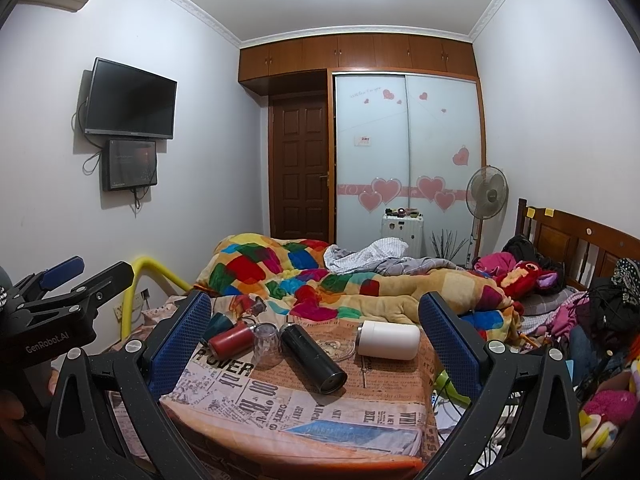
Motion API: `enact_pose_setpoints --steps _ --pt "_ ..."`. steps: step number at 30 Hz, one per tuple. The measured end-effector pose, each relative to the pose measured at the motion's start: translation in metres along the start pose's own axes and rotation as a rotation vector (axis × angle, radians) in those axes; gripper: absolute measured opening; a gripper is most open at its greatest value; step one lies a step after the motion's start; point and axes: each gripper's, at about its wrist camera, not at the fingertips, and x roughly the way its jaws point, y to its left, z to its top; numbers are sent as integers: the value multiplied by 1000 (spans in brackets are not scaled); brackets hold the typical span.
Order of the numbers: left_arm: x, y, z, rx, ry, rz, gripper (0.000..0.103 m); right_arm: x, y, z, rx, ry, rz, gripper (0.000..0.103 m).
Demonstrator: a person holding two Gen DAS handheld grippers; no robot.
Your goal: Flip cup upright
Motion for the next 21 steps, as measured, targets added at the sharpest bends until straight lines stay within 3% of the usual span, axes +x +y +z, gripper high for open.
enact_pose_setpoints --steps 11,21 --pt "10 10 -9 -10 11 10 103 8 2 -8 2 21 7 103" --pt "64 35 -27 -47 99 69 103 66 -7 -24 -2 163 55 103"
